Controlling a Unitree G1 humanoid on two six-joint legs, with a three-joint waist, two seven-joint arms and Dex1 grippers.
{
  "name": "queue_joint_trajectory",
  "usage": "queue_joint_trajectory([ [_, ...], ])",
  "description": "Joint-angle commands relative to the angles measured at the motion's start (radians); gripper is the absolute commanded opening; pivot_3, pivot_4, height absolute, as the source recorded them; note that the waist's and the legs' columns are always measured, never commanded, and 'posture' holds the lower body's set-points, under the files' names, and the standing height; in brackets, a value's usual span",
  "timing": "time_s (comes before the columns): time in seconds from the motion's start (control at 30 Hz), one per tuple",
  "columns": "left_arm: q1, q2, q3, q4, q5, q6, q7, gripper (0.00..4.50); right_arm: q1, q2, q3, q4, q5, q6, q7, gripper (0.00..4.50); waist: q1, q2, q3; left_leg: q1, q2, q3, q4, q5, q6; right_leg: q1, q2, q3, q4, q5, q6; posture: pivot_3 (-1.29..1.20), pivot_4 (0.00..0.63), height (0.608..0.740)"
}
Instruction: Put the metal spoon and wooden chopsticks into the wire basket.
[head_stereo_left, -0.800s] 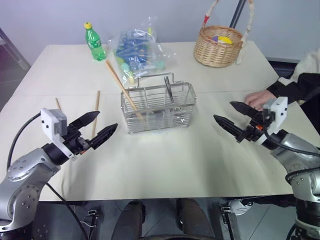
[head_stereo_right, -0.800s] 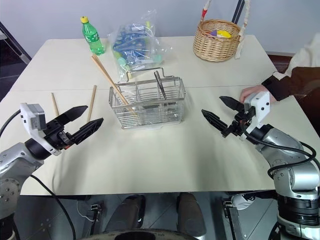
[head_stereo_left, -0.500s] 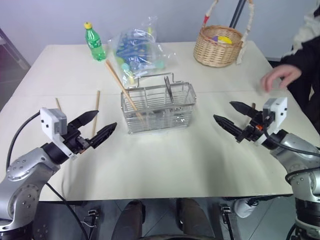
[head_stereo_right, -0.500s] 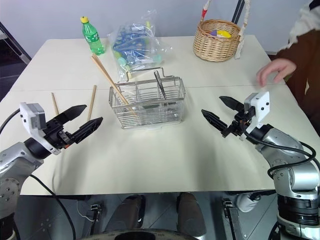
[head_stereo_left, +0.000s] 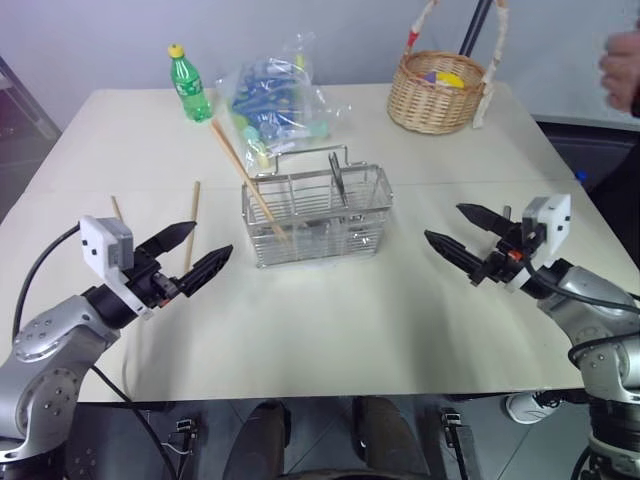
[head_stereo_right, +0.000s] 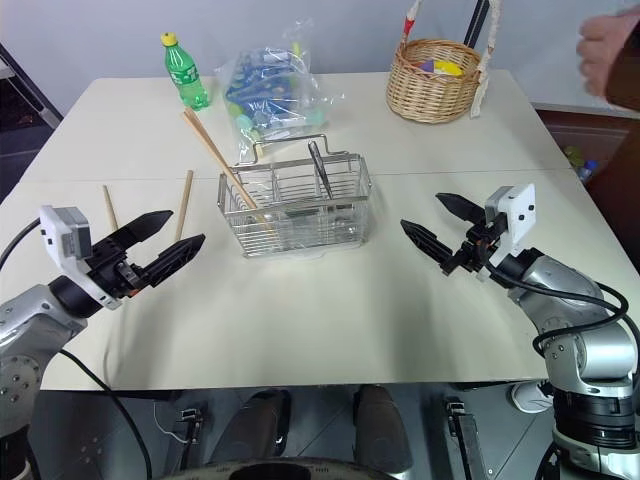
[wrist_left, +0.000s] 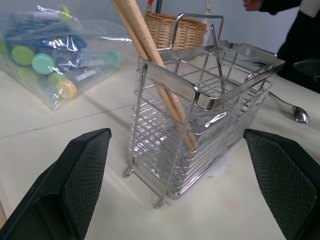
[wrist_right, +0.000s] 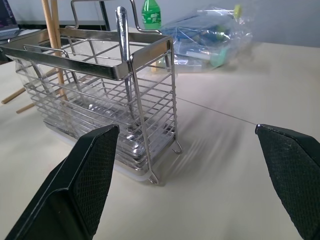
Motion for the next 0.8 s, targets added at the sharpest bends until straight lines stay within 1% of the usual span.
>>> queue_joint_trajectory([
  [0.03,-0.011,0.002,0.023,-0.021,-0.016,-0.018,-0.002,4.46,-0.017,0.007,-0.008,-0.009,0.001,-0.018,0.000,4.50,0.000,0.000,0.000,0.000,0.000,0.000,0.000,0.000,0.000,0.000,0.000,0.000,0.000,0.000,0.000,0.00,0.150,0.740],
  [0.6,-0.012,0.006,0.022,-0.030,-0.019,-0.015,-0.002,4.46,-0.031,0.017,-0.007,0.005,-0.015,-0.019,0.000,4.50,0.000,0.000,0.000,0.000,0.000,0.000,0.000,0.000,0.000,0.000,0.000,0.000,0.000,0.000,0.000,0.00,0.150,0.740],
  [0.67,0.001,0.018,0.032,-0.042,-0.035,-0.007,-0.018,4.46,-0.031,0.017,-0.009,0.016,-0.022,-0.021,0.000,4.50,0.000,0.000,0.000,0.000,0.000,0.000,0.000,0.000,0.000,0.000,0.000,0.000,0.000,0.000,0.000,0.00,0.150,0.740],
  [0.8,0.051,0.072,0.050,-0.079,-0.078,0.011,-0.096,4.46,-0.040,0.011,-0.012,0.045,-0.032,-0.027,0.007,4.50,-0.001,0.000,0.000,0.000,0.000,0.000,0.000,0.000,0.000,0.000,0.000,0.000,0.000,0.000,0.000,0.00,0.150,0.740],
])
